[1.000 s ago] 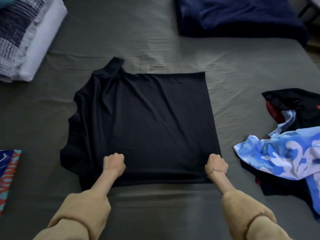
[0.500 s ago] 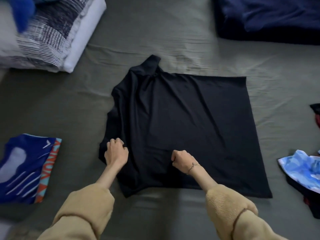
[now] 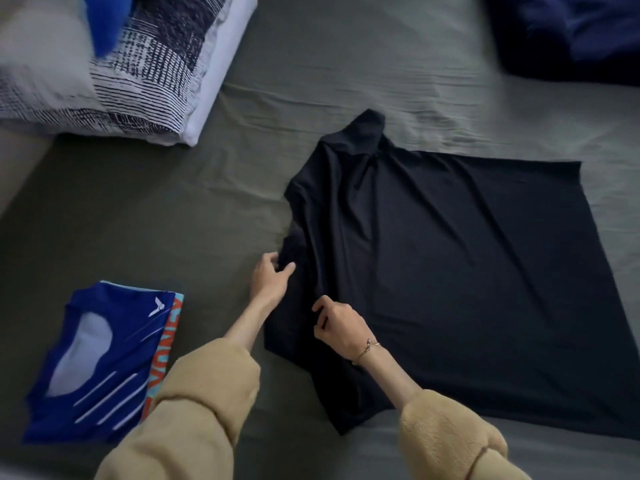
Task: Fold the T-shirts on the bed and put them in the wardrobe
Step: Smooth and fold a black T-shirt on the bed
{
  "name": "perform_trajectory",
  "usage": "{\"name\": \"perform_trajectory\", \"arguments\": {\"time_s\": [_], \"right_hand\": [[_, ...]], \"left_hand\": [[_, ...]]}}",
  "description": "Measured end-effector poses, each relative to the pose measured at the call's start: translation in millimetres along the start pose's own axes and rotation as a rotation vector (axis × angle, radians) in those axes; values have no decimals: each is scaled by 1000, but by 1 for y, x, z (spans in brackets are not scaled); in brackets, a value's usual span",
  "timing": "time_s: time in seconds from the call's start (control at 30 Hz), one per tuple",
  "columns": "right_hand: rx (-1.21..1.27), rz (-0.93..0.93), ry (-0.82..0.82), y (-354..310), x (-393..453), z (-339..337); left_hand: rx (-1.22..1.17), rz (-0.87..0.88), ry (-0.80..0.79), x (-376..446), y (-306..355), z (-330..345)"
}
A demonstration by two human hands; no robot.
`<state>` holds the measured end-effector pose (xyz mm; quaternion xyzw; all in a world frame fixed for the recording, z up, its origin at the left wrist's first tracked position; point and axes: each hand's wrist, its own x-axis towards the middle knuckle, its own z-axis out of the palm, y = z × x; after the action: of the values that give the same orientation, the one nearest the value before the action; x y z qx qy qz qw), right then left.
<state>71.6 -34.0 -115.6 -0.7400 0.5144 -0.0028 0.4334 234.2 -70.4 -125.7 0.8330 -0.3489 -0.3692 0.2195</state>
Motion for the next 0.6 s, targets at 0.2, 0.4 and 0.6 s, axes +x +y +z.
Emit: {"name": "perform_trajectory", "arguments": {"time_s": [0.2,0.4,0.6], "right_hand": [[45,54,197,-16,75,-28],[-92,43,197,-22,163,-63],[-374,-28,207,-37,219,-88]], "left_hand": [[34,89,-32,37,14,-2],[66,161,-217,70,7,-18],[69,176,-461,95,-3,-37]]}}
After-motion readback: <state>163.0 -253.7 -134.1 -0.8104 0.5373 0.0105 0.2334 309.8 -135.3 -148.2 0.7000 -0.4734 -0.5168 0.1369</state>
